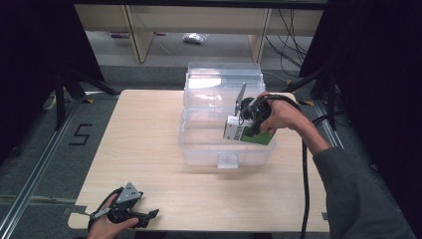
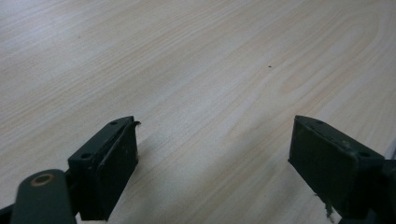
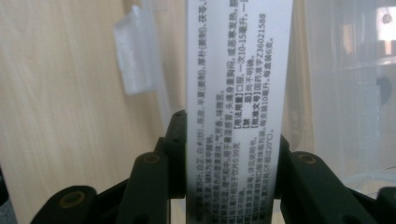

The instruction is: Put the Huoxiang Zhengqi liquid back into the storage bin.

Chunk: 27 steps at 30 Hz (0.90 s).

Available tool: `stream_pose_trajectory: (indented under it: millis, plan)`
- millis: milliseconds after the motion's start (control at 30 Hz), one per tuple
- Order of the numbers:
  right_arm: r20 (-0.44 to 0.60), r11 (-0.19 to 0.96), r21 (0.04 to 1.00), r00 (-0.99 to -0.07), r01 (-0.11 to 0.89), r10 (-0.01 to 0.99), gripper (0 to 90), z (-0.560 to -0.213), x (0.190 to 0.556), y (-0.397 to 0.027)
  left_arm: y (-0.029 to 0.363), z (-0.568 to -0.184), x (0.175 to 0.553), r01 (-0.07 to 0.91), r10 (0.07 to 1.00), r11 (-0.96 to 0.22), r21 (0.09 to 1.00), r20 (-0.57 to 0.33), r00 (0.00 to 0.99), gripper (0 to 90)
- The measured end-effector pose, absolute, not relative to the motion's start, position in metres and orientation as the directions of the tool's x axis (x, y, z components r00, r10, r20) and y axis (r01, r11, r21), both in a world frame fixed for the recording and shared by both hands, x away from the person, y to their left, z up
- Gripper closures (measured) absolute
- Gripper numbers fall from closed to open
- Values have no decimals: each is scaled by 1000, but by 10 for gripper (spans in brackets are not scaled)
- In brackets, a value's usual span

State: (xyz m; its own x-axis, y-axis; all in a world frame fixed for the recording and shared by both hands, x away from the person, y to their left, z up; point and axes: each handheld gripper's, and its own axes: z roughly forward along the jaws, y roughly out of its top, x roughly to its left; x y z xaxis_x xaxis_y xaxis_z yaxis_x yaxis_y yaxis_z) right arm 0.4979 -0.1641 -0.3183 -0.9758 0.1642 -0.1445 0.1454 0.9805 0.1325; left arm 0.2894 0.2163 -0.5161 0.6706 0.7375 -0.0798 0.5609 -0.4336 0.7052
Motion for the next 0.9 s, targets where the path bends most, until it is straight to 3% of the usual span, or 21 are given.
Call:
stream_pose_trajectory:
  millis: [100,267,400,467,667,800,900]
  plan:
    - [-134,976,113,-971,184,198,647,-325,505,-168,216,-516,289,561,738,-433,705,-79,670,150]
    - [-167,987,87,-974,138,151,647,-340,514,-172,216,-516,289,560,735,-437,704,-79,673,150]
    - [-141,981,73,-971,182,191,646,-349,514,-175,216,-516,289,563,737,-438,701,-78,671,150]
    - [-143,989,90,-981,117,129,646,-355,520,-176,216,-516,289,567,740,-434,700,-82,668,150]
    - [-110,983,58,-978,173,178,645,-370,519,-176,217,-516,289,563,735,-440,700,-80,674,150]
    - [-118,990,68,-984,127,134,645,-378,523,-180,216,-517,289,564,737,-443,697,-75,672,150]
    - [-97,986,54,-982,156,161,645,-381,522,-181,216,-517,289,567,740,-436,699,-80,667,150]
